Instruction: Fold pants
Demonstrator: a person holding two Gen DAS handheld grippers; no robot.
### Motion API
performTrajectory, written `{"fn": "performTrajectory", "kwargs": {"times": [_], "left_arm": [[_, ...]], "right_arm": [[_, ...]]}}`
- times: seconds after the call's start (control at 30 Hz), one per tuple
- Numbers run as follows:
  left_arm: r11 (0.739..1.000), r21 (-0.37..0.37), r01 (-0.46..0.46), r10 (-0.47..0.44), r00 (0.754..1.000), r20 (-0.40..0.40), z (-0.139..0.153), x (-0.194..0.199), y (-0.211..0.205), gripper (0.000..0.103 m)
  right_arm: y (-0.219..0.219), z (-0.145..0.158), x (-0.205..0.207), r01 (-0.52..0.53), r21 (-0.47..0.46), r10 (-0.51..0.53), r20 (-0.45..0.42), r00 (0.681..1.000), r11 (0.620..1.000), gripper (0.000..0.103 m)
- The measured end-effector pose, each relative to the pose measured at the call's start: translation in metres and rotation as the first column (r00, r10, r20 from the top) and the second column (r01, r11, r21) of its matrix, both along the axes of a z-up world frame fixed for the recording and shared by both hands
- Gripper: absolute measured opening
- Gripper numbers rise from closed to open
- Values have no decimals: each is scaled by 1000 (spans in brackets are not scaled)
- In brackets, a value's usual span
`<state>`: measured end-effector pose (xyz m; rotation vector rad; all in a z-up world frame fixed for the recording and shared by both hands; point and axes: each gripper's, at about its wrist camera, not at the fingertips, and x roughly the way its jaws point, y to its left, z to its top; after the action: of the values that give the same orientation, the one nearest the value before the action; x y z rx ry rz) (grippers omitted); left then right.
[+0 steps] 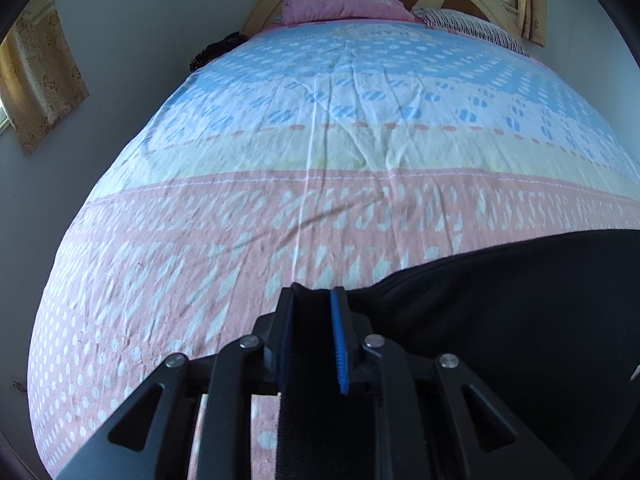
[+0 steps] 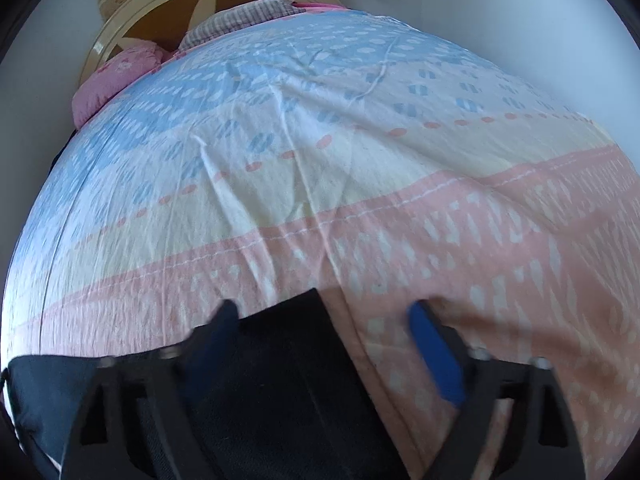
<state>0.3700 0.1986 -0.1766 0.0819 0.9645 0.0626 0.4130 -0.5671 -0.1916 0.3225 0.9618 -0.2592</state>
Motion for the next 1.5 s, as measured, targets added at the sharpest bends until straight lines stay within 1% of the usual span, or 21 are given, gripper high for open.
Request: {"fn": "performTrajectory", "kwargs": {"times": [0.03, 0.07, 0.1, 0.17, 0.2, 0.23, 0.3, 0.33, 0.37, 0.43, 0.53, 0.73, 0.93, 1.07, 1.13, 1.2, 1.23, 1.37, 1.43, 1.5], "left_arm": [[1000, -5, 0, 0, 1000, 0, -1, 0, 0, 21], [1000, -15, 4, -4, 1000, 4, -1, 1, 1, 21], [1000, -30, 4, -4, 1000, 9, -1, 1, 3, 22], [998, -70, 5, -3, 1000, 20, -2, -1, 8, 22], [996, -85, 4, -2, 1000, 26, -1, -2, 12, 19], [996, -85, 6, -3, 999, 32, -1, -3, 12, 14], [995, -95, 36, -29, 997, 67, 5, -8, 14, 12], [992, -117, 48, -36, 995, 97, 9, -12, 17, 11], [989, -140, 49, -32, 992, 122, 14, -16, 21, 11], [986, -156, 50, -26, 988, 150, 23, -22, 26, 10], [978, -190, 85, -46, 979, 201, 37, -34, 32, 9], [969, -218, 113, -53, 963, 263, 58, -55, 32, 8], [957, -248, 153, -62, 938, 341, 76, -86, 34, 8], [947, -254, 198, -82, 911, 405, 86, -114, 40, 8], [935, -281, 219, -82, 900, 428, 88, -130, 46, 8], [930, -286, 231, -89, 896, 436, 86, -144, 48, 8], [927, -289, 239, -95, 895, 437, 82, -151, 49, 4], [918, -313, 242, -99, 906, 412, 59, -175, 56, 4], [911, -334, 241, -96, 913, 397, 47, -187, 60, 4], [910, -341, 237, -95, 918, 384, 37, -196, 62, 4]], "right_arm": [[1, 1, 0, -12, 3, 12, 2, 1000, 1000, 44], [2, 2, 0, -27, 17, 27, 5, 1000, 999, 20], [4, 3, -1, -43, 33, 43, 8, 999, 999, 16], [9, 10, -6, -64, 6, 64, 22, 998, 998, 6], [10, 12, -9, -68, 1, 68, 30, 997, 998, 6], [11, 17, -15, -70, -3, 70, 49, 996, 998, 6], [12, 26, -27, -69, -9, 69, 85, 994, 998, 6], [12, 33, -37, -68, -11, 69, 112, 991, 998, 6], [12, 38, -43, -68, -12, 69, 127, 989, 998, 5], [12, 48, -59, -62, -20, 64, 160, 985, 998, 5], [12, 64, -84, -65, -32, 70, 201, 977, 997, 5], [19, 92, -127, -72, -41, 81, 276, 958, 997, 5], [23, 110, -182, -73, -31, 79, 362, 929, 997, 5], [21, 108, -218, -71, -18, 73, 390, 918, 997, 5], [19, 102, -234, -71, -12, 70, 392, 917, 997, 5], [18, 93, -251, -75, -8, 72, 385, 920, 997, 5], [17, 89, -258, -78, -6, 74, 381, 922, 997, 5], [18, 69, -286, -80, 3, 74, 354, 932, 997, 5], [18, 57, -294, -84, 10, 76, 333, 940, 996, 5], [18, 47, -301, -78, 8, 72, 311, 948, 997, 5]]}}
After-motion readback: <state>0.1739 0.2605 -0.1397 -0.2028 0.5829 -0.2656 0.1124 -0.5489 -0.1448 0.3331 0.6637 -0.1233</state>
